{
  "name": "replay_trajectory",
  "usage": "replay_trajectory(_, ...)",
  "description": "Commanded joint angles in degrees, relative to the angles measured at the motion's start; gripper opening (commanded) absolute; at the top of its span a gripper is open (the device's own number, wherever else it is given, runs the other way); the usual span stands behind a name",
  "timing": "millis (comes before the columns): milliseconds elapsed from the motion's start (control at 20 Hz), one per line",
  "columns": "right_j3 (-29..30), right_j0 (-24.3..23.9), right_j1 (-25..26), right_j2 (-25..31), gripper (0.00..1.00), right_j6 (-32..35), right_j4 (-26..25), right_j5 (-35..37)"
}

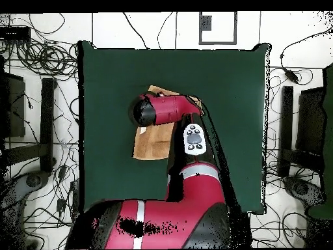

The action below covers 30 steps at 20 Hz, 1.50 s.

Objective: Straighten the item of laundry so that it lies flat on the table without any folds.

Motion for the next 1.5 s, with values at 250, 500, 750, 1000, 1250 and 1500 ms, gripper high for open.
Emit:
replay_trajectory(250, -2.29, 1.34, 5.13, 1.18, 0.0, 9.27, 0.21, -6.49)
replay_trajectory(500, -2.44, 1.52, 5.03, 0.88, 0.0, 9.29, 0.4, -6.38)
replay_trajectory(750, -2.52, 1.82, 5.03, 0.47, 0.0, 9.68, 0.58, -6.61)
replay_trajectory(1000, -2.9, 3.23, 5.35, -1.36, 0.0, 11.64, 1.49, -5.47)
replay_trajectory(1250, 0.07, 3.94, 1.73, -0.6, 0.0, 10.91, 2.62, -1.67)
replay_trajectory(1500, 3.88, 6.79, -2.48, -1.2, 0.0, 13.54, 5.01, 0.98)
